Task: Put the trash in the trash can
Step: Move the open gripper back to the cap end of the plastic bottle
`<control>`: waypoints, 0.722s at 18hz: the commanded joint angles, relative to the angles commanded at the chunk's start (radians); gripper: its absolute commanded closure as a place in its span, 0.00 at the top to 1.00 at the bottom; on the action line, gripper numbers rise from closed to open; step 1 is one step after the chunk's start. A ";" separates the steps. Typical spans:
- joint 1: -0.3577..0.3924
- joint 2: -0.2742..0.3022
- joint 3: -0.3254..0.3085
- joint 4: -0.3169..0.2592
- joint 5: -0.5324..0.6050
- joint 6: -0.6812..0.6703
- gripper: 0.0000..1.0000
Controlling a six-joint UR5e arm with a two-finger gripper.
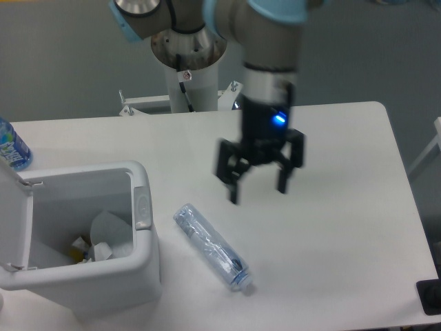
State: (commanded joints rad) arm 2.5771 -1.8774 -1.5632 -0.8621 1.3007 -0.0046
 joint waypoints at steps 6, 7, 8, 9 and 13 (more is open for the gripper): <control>-0.011 -0.144 0.043 0.015 0.006 0.000 1.00; -0.017 -0.170 0.055 0.015 0.006 0.000 1.00; -0.037 -0.189 0.058 0.018 0.006 0.002 1.00; -0.049 -0.204 0.055 0.018 0.006 0.003 1.00; -0.107 -0.259 0.060 0.018 0.048 0.000 1.00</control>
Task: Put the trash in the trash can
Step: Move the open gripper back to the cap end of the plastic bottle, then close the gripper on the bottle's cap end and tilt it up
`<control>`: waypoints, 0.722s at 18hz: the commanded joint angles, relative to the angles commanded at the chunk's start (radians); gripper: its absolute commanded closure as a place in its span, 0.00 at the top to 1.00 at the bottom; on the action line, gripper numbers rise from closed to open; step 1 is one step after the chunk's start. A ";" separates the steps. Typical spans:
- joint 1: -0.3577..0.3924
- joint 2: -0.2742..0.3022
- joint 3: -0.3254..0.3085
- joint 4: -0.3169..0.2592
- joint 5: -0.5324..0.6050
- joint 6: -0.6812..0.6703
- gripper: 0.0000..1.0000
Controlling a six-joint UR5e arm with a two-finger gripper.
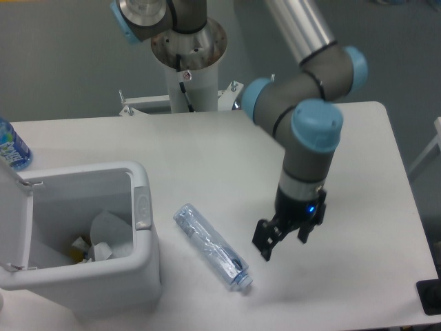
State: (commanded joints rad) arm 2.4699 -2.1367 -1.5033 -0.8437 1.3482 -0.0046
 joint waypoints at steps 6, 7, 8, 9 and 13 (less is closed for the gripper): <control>-0.023 -0.064 0.043 0.014 0.015 -0.043 1.00; -0.028 -0.080 0.057 0.014 0.023 -0.061 1.00; -0.032 -0.092 0.060 0.014 0.044 -0.069 1.00; -0.045 -0.107 0.063 0.015 0.063 -0.074 1.00; -0.052 -0.120 0.071 0.041 0.077 -0.112 1.00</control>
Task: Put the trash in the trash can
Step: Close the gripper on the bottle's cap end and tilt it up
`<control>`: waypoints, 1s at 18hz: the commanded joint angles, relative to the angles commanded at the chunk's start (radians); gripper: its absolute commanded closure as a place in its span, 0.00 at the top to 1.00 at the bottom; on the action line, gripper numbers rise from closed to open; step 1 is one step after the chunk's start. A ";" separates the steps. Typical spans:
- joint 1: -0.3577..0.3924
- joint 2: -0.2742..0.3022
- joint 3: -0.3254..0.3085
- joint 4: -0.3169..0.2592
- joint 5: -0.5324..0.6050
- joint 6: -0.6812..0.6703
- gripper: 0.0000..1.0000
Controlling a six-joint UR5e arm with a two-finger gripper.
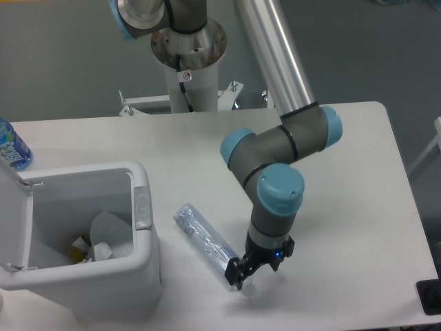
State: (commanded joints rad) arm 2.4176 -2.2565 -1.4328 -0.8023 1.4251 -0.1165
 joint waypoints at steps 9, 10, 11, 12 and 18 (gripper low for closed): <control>-0.031 -0.026 0.008 -0.003 0.037 -0.020 0.71; -0.031 -0.026 0.005 -0.003 0.041 -0.020 0.63; -0.032 -0.025 0.002 -0.003 0.044 -0.020 0.57; -0.032 -0.025 0.002 -0.003 0.044 -0.018 0.54; -0.032 -0.022 0.002 -0.003 0.046 -0.017 0.41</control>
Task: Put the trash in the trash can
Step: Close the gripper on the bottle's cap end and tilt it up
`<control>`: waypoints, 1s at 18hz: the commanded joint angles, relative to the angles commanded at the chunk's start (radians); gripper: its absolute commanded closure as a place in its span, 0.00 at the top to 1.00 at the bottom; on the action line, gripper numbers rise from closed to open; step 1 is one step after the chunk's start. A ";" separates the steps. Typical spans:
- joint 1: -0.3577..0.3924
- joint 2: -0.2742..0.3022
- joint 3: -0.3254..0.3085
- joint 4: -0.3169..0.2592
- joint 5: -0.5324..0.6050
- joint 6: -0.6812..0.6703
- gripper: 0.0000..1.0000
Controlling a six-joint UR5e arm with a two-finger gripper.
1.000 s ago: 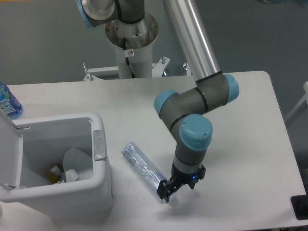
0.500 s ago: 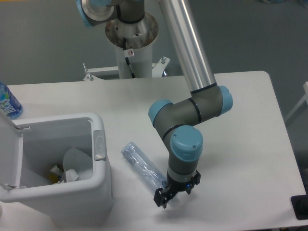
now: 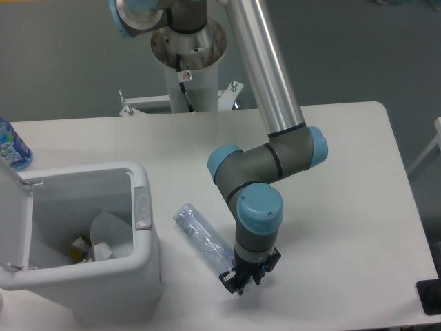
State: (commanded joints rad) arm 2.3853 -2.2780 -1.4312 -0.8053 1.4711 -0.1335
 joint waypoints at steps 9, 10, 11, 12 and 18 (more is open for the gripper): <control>0.002 0.038 0.006 -0.002 0.000 0.011 0.32; 0.002 0.043 0.006 -0.002 0.000 0.012 0.32; 0.002 0.046 0.009 -0.002 0.000 0.014 0.32; 0.003 0.052 0.011 -0.002 0.000 0.020 0.32; 0.029 0.098 0.043 0.000 0.000 0.109 0.22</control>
State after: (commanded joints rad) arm 2.4145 -2.1798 -1.3883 -0.8053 1.4711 -0.0246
